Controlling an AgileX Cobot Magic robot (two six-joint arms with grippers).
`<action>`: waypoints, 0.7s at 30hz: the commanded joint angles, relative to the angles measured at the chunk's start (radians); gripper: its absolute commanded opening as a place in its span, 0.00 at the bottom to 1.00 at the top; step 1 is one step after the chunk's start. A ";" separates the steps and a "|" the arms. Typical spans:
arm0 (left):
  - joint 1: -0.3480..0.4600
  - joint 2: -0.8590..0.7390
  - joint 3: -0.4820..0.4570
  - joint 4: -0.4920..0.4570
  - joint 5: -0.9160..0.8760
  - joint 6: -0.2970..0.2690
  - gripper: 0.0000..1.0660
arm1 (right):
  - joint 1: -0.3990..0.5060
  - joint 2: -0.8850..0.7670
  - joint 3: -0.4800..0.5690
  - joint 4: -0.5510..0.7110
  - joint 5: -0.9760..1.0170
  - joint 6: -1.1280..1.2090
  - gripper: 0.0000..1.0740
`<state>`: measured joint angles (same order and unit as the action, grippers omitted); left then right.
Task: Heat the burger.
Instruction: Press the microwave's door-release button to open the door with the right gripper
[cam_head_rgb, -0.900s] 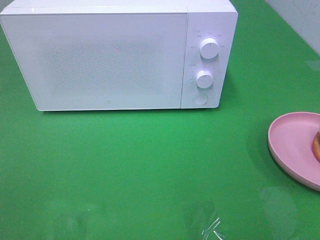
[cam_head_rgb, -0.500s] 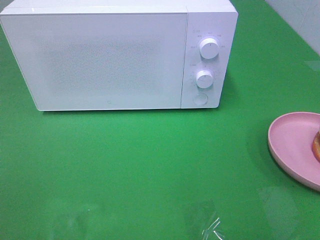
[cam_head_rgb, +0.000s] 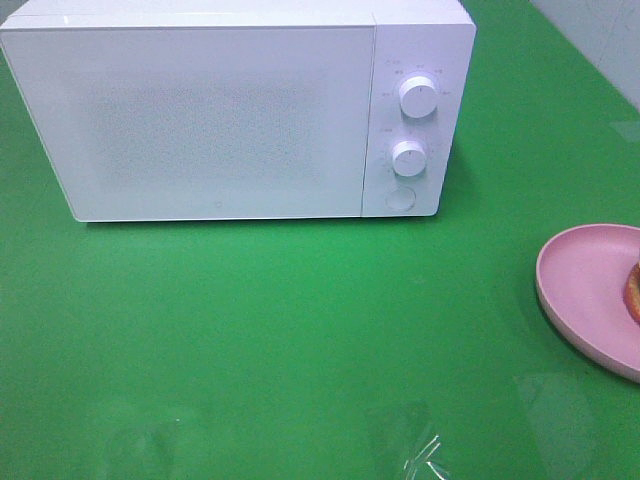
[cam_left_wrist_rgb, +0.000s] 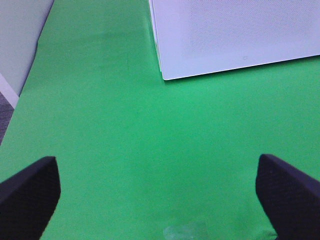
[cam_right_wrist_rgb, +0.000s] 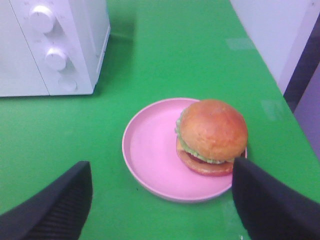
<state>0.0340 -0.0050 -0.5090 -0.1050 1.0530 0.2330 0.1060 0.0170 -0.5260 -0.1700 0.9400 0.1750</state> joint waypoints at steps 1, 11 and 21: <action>0.003 -0.027 0.003 -0.005 -0.006 -0.004 0.94 | 0.001 0.035 -0.010 -0.003 -0.059 0.008 0.68; 0.003 -0.027 0.003 -0.005 -0.006 -0.004 0.94 | 0.001 0.238 0.036 -0.004 -0.331 0.009 0.68; 0.003 -0.027 0.003 -0.005 -0.006 -0.004 0.94 | 0.001 0.392 0.099 -0.004 -0.564 0.010 0.68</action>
<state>0.0340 -0.0050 -0.5090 -0.1050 1.0530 0.2330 0.1060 0.4020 -0.4320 -0.1700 0.4080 0.1750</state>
